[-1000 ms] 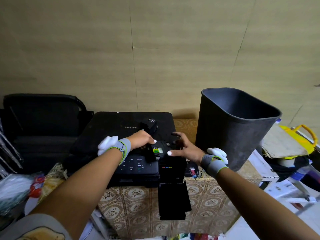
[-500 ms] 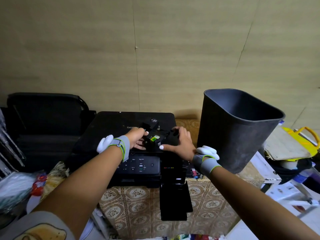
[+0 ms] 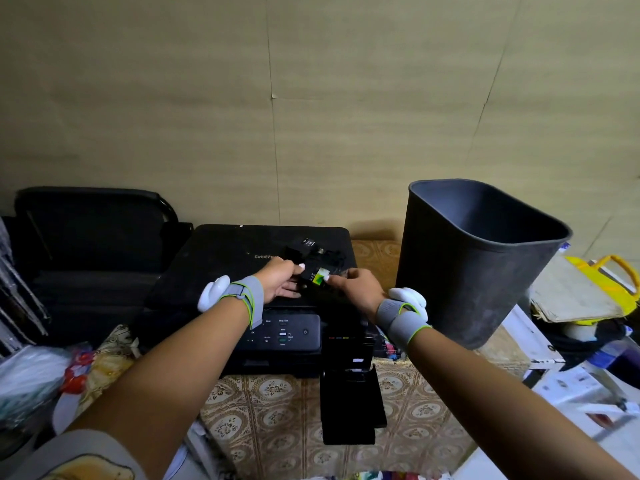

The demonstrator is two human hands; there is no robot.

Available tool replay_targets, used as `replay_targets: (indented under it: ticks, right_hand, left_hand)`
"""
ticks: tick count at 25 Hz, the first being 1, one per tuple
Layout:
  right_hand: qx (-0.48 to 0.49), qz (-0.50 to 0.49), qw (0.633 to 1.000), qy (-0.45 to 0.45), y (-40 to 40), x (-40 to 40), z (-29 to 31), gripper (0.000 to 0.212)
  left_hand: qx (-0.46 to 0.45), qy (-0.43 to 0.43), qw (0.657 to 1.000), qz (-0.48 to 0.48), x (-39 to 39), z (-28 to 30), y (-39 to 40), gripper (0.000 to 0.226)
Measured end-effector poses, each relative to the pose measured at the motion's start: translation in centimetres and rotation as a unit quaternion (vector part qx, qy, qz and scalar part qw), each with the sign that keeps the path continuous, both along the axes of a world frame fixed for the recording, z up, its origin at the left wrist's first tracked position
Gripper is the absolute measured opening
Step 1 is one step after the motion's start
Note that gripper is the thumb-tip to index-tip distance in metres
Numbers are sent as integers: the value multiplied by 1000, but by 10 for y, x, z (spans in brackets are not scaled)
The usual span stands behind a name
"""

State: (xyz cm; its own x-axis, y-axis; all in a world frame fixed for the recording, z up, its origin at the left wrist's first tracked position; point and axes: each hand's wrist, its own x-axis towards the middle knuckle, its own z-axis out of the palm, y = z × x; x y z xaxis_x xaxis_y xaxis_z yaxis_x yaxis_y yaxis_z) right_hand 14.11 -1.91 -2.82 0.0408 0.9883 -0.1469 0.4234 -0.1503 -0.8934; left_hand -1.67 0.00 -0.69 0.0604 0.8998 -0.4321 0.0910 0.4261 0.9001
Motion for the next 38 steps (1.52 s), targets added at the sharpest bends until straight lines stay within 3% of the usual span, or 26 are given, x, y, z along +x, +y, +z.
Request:
replay_targets:
  ticks: [4, 8, 12, 15, 19, 23, 24, 28, 33, 38]
  right_hand:
    - [-19, 12, 999, 46, -4, 9, 3, 11]
    - [-29, 74, 996, -49, -15, 40, 5, 15]
    - [-71, 125, 985, -100, -38, 69, 5, 24]
    - [-121, 132, 973, -148, -51, 76, -12, 13]
    - [-144, 113, 967, -175, -63, 72, -36, 18]
    - [-131, 78, 955, -253, -70, 55, -56, 13]
    - [-132, 68, 953, -263, -70, 50, -61, 25]
    - [-140, 28, 946, -291, -70, 31, -74, 46]
    - [-148, -24, 939, -310, -70, 10, -85, 47]
    - [-165, -42, 946, -276, -68, 1, -89, 45]
  left_hand:
    - [-2, 22, 999, -47, -5, -1, -1, 17]
    - [109, 203, 971, -66, 0, -8, 2, 29]
    - [204, 279, 932, -106, 18, -18, 5, 32]
    - [232, 353, 887, -188, 35, -24, 2, 38]
    - [254, 464, 800, -284, 47, -31, -3, 52]
    - [241, 515, 752, -333, 50, -36, -4, 52]
    - [238, 523, 745, -339, 50, -35, -5, 51]
    - [236, 524, 742, -345, 49, -34, -4, 50]
    - [221, 503, 763, -342, 46, -36, -3, 51]
    - [218, 506, 761, -343, 47, -32, 2, 51]
